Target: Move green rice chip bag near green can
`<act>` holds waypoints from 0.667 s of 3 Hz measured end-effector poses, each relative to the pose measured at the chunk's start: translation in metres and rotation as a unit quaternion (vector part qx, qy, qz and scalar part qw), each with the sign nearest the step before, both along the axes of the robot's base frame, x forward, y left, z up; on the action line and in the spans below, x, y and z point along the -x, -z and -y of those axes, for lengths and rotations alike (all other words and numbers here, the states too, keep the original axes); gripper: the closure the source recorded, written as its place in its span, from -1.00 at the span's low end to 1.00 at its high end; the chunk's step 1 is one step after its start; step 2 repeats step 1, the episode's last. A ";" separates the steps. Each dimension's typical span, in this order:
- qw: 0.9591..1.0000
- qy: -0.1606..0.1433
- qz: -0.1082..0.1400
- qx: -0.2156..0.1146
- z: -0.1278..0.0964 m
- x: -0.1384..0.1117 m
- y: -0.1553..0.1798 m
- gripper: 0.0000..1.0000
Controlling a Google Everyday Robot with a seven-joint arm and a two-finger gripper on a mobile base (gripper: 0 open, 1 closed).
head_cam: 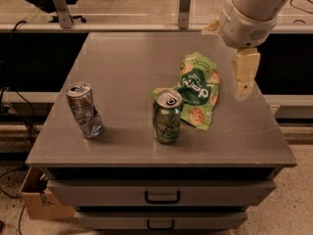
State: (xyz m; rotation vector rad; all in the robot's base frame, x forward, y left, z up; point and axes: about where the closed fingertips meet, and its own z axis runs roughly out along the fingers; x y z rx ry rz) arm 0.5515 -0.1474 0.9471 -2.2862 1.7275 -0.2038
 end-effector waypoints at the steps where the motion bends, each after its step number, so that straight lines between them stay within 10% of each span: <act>1: 1.000 0.003 0.006 0.001 0.002 0.002 -0.005 -1.00; 2: 1.000 0.003 0.006 0.001 0.002 0.002 -0.005 -1.00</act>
Offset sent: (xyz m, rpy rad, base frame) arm 0.0000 0.0000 0.0000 0.0000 0.0000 0.0000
